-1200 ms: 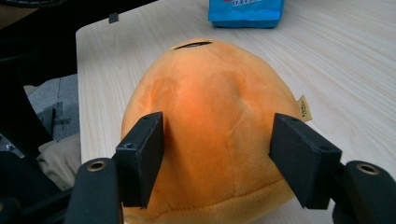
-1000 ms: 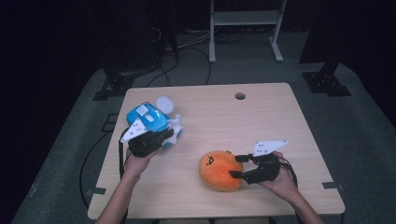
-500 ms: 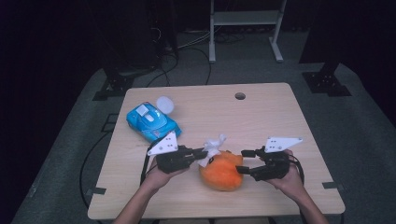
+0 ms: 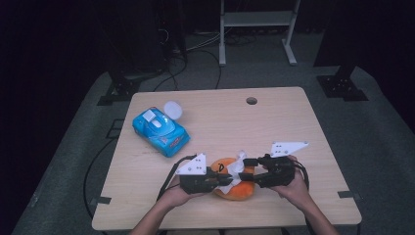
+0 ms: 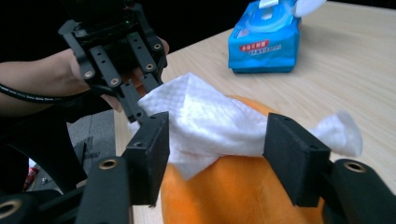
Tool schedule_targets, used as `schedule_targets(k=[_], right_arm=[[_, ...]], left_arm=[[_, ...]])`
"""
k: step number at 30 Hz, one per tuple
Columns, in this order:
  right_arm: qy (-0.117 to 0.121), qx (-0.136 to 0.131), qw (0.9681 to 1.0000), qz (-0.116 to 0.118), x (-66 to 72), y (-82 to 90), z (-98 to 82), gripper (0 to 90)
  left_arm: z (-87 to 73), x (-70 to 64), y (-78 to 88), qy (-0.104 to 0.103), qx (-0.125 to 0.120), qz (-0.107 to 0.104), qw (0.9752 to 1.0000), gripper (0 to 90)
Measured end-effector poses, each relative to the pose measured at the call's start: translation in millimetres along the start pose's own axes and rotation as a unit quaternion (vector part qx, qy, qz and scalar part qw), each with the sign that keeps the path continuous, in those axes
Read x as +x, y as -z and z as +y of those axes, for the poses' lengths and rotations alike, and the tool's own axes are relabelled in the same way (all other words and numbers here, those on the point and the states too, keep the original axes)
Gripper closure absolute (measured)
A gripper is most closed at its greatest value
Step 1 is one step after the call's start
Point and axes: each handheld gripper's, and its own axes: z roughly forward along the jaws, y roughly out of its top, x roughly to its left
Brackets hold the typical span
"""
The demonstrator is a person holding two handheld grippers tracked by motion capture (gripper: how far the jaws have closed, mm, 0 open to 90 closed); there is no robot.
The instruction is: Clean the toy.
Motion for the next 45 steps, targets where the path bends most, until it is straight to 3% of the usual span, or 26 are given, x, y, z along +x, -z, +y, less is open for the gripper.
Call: schedule_targets(k=[2,6,12,16,24,26,30,32,33,34,36,40,41,45], right_arm=[[-0.007,0.006,0.9999,0.003,-0.5,-3.0,-0.6,49.1],[-0.023,0.017,0.9996,0.007,-2.0,-9.1,-0.9,54.4],[-0.007,0.038,0.9989,-0.027,2.0,-17.0,-1.6,63.6],[-0.002,0.044,0.9981,-0.043,2.9,-16.9,-3.3,72.9],[0.019,0.059,0.9968,-0.05,8.9,-6.3,0.5,81.5],[0.021,0.06,0.9965,-0.054,9.1,-2.7,0.1,81.9],[0.023,0.055,0.9954,-0.076,7.1,16.4,-0.3,82.5],[0.028,0.056,0.9925,-0.105,6.4,25.4,-0.6,82.5],[0.031,0.059,0.9906,-0.12,6.5,27.7,-1.3,82.5],[0.031,0.059,0.9906,-0.12,6.5,27.7,-1.3,82.5],[0.036,0.071,0.9869,-0.14,6.2,26.5,-4.8,82.5],[0.051,0.094,0.9854,-0.132,8.2,14.8,-8.6,82.1],[0.062,0.108,0.9847,-0.123,11.1,4.2,-11.2,81.9],[0.066,0.099,0.9871,-0.107,13.6,-2.4,-10.2,81.5]], left_arm=[[-1.4,-0.1,-0.4,0.003,0.0,0.0,1.0,83.1],[-8.4,-1.2,-2.6,0.003,0.013,0.005,0.9999,82.1],[-7.6,-1.5,-1.7,0.004,0.02,0.004,0.9998,74.0],[-4.6,2.1,5.4,0.016,0.013,0.007,0.9998,66.0],[-6.9,11.5,11.2,0.03,0.012,0.05,0.9982,44.4],[-10.4,14.5,10.1,0.038,0.012,0.063,0.9972,42.9],[-14.5,15.5,5.1,0.034,0.029,0.075,0.9962,41.8],[-15.0,14.9,4.5,0.034,0.035,0.077,0.9958,41.9],[-14.9,13.0,5.4,0.038,0.039,0.072,0.9959,42.1],[-14.9,13.0,5.4,0.038,0.039,0.072,0.9959,42.2],[-14.1,8.2,8.4,0.051,0.042,0.053,0.9964,41.8],[-11.7,3.8,10.6,0.042,0.042,0.049,0.997,38.1],[-8.8,4.5,9.7,0.027,0.043,0.07,0.9962,36.1],[-11.8,13.5,1.8,0.024,0.046,0.08,0.9954,32.4]])
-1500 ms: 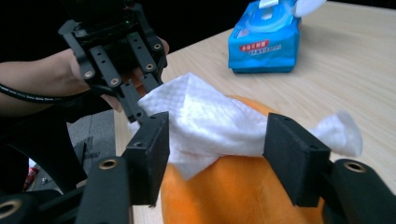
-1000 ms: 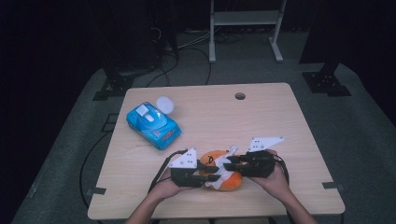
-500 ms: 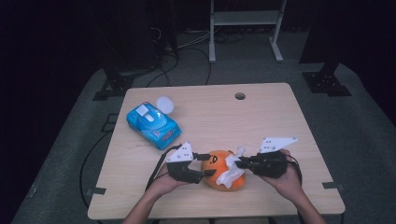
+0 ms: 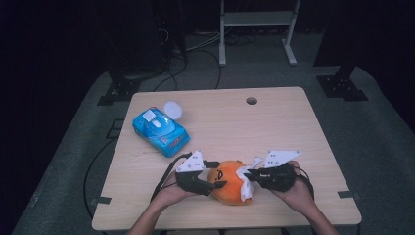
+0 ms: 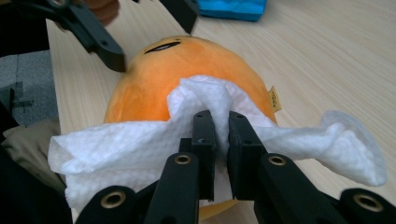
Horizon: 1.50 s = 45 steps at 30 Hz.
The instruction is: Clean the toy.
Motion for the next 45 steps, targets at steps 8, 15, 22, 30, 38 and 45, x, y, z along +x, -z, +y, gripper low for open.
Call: schedule_targets(k=[8,15,22,30,38,45], right_arm=[[-0.028,-0.008,0.9993,0.022,-8.7,2.3,-3.7,73.3],[-0.028,-0.017,0.9984,0.046,-10.4,12.7,-5.5,63.6],[0.013,-0.021,0.9983,0.053,4.4,14.6,-0.7,54.1],[0.043,0.003,0.999,0.016,17.4,-1.6,-1.5,63.8],[0.032,0.002,0.9995,0.0,6.5,-1.7,-0.5,71.6],[0.01,0.001,0.9999,0.003,-7.9,-2.0,-4.2,72.9]], left_arm=[[-9.2,-1.5,-8.1,0.023,0.01,0.004,0.9997,36.8],[-9.0,-3.7,-8.3,0.025,0.011,0.01,0.9996,36.8],[-8.9,-4.9,-8.1,0.031,0.011,0.013,0.9994,36.6],[-8.1,-4.8,-5.8,0.028,0.007,0.002,0.9996,29.5],[-8.4,-2.8,-10.4,0.022,0.022,-0.006,0.9995,22.4],[-7.9,1.3,-2.9,0.036,0.018,0.005,0.9992,18.8]])
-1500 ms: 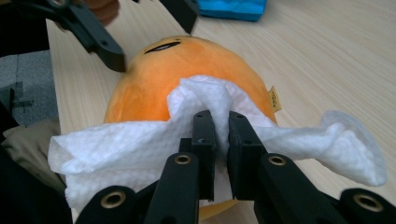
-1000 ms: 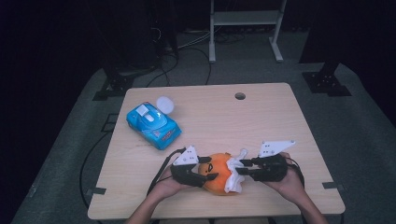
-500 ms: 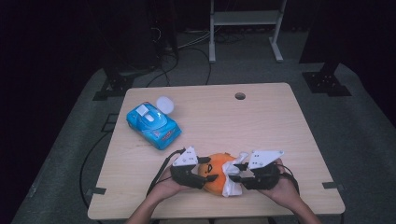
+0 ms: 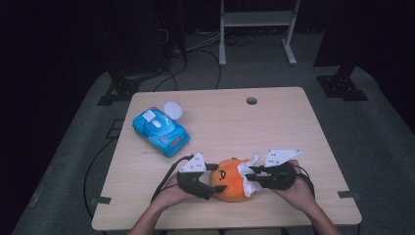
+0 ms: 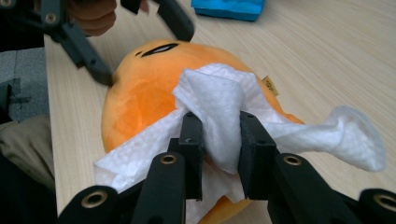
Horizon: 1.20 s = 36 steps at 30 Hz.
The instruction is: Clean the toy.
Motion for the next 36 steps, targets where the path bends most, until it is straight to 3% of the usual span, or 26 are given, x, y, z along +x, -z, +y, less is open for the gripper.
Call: schedule_targets(k=[2,4,10,13,17,19,22,24,26,28,29,31,32,33,36], right_arm=[[0.001,0.0,1.0,0.004,-0.2,0.1,-0.9,73.0],[-0.001,-0.001,1.0,0.007,-0.7,0.1,-1.5,73.1],[-0.006,-0.003,1.0,0.005,-2.9,-2.7,-1.4,73.1],[-0.01,-0.004,0.9999,0.0,-4.5,-3.1,-1.4,73.1],[-0.02,-0.013,0.9997,-0.009,-6.2,2.7,0.5,75.5],[-0.027,-0.027,0.9992,-0.011,-5.9,9.4,3.5,77.5],[-0.024,-0.043,0.9988,0.004,2.3,11.2,8.8,78.3],[-0.007,-0.038,0.9992,0.008,11.1,6.0,11.8,78.3],[0.014,-0.025,0.9996,0.004,17.8,-1.4,13.9,78.2],[0.01,-0.021,0.9997,0.006,15.6,-3.1,12.8,78.3],[0.004,-0.018,0.9998,0.002,11.9,-2.9,10.5,78.3],[0.001,-0.007,0.9999,-0.015,4.0,-1.6,4.1,78.4],[0.001,-0.007,0.9999,-0.015,4.0,-1.6,4.1,78.4],[-0.02,-0.005,0.9997,-0.015,-3.3,1.3,-1.9,78.4],[-0.022,-0.012,0.9994,-0.022,-0.1,5.7,0.0,78.5]], left_arm=[[-1.1,3.6,-3.0,0.013,-0.003,0.006,0.9999,14.2],[-3.9,4.6,-7.8,0.018,-0.002,0.0,0.9998,12.1],[-7.5,2.0,-12.2,0.025,0.002,-0.016,0.9996,14.7],[-8.2,2.3,-10.6,0.026,0.002,-0.019,0.9995,21.6],[-9.1,2.0,-7.9,0.026,-0.009,0.005,0.9996,39.3],[-8.3,2.1,-6.3,0.023,-0.014,0.011,0.9996,42.7],[-6.5,2.5,-5.0,0.021,-0.021,0.018,0.9994,45.7],[-3.8,3.4,-1.6,0.01,-0.021,0.036,0.9991,46.3],[-4.5,5.6,0.8,0.01,-0.019,0.041,0.9989,46.2],[-8.0,9.8,3.9,0.023,-0.019,0.039,0.9988,45.3],[-14.1,15.3,6.4,0.04,-0.019,0.031,0.9985,44.5],[-17.5,17.7,6.2,0.056,-0.023,0.023,0.9979,43.0],[-17.5,17.7,6.2,0.056,-0.023,0.023,0.9979,42.3],[-17.5,17.2,4.8,0.053,-0.023,0.021,0.9981,41.5],[-17.0,15.6,1.8,0.053,-0.022,0.021,0.9981,39.6]])
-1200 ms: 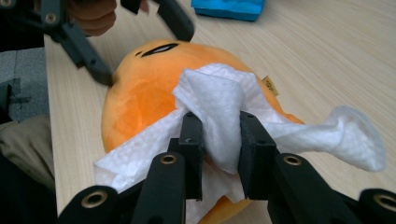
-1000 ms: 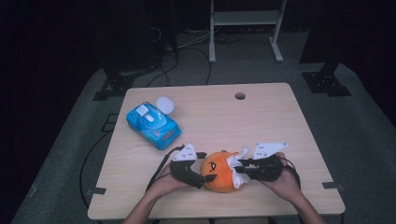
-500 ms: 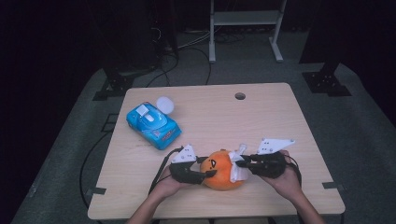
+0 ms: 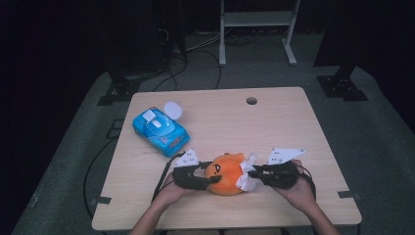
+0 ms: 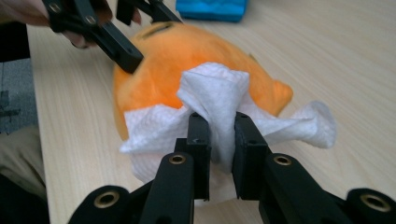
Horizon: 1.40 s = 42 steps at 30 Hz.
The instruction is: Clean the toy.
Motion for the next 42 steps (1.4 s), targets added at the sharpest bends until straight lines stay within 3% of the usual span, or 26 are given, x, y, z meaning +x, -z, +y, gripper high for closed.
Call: schedule_targets(k=[2,3,7,10,11,15,18,19,22,26,27,32,33,34,36,39,41,42], right_arm=[[0.006,-0.006,1.0,0.003,4.0,0.2,2.8,78.5],[0.02,-0.01,0.9996,0.016,13.8,-3.6,8.5,78.4],[0.051,0.009,0.9986,0.012,22.2,-13.9,10.2,78.5],[0.045,0.009,0.9989,0.008,16.1,-10.9,8.0,78.6],[0.031,0.015,0.9993,-0.012,6.1,-4.6,1.4,78.6],[0.005,0.007,0.9995,-0.029,-4.9,7.2,-5.9,78.7],[0.004,-0.005,0.9996,-0.026,-0.3,8.8,-1.8,78.6],[0.012,-0.011,0.9998,-0.01,6.9,4.8,3.2,78.6],[0.033,0.002,0.9994,-0.003,15.4,-4.6,5.3,78.5],[0.027,0.013,0.9995,-0.005,9.1,-6.0,2.1,78.5],[0.028,0.019,0.9991,-0.024,3.1,-3.8,-1.0,78.5],[0.007,0.02,0.999,-0.039,-7.7,2.9,-7.1,78.7],[-0.003,0.005,0.9996,-0.029,-7.2,5.7,-6.0,78.7],[-0.003,0.005,0.9996,-0.029,-7.2,5.7,-6.0,78.7],[0.004,-0.015,0.9999,-0.006,2.7,5.0,1.4,78.6],[0.031,-0.007,0.9994,0.011,15.7,-4.2,7.8,78.5],[0.043,0.006,0.999,0.006,17.1,-9.1,7.1,78.5],[0.037,0.007,0.9992,0.009,14.5,-9.2,5.7,78.6]], left_arm=[[-0.1,0.0,-0.9,0.0,-0.001,-0.001,1.0,39.4],[0.2,-0.2,-1.9,0.0,-0.002,0.001,1.0,39.0],[-0.2,-0.7,-1.3,-0.004,0.002,0.001,1.0,38.6],[-1.5,0.6,-0.9,0.0,-0.003,-0.001,1.0,38.5],[-2.1,1.3,-0.4,0.0,-0.002,-0.003,1.0,38.3],[-1.8,1.8,-1.3,0.003,-0.003,0.001,1.0,37.3],[-1.4,2.4,-2.3,0.009,-0.005,0.004,0.9999,36.3],[-1.1,2.7,-2.7,0.01,-0.005,0.005,0.9999,36.1],[-1.6,1.8,-1.6,0.006,-0.001,0.002,1.0,36.5],[-2.1,1.0,-0.8,0.007,-0.001,0.001,1.0,37.1],[-2.0,1.0,-1.0,0.007,-0.001,0.0,1.0,37.1],[-2.7,1.7,-0.9,0.008,-0.002,0.002,1.0,36.8],[-3.3,2.8,-0.8,0.012,-0.003,0.002,0.9999,36.8],[-3.3,2.8,-0.8,0.012,-0.003,0.002,0.9999,36.8],[-3.4,3.1,-2.3,0.018,-0.007,0.003,0.9998,36.4],[-2.9,2.6,-5.1,0.019,-0.012,0.005,0.9997,35.3],[-3.2,2.6,-4.5,0.017,-0.011,0.003,0.9998,35.6],[-3.2,2.7,-4.4,0.017,-0.01,0.003,0.9998,35.7]])
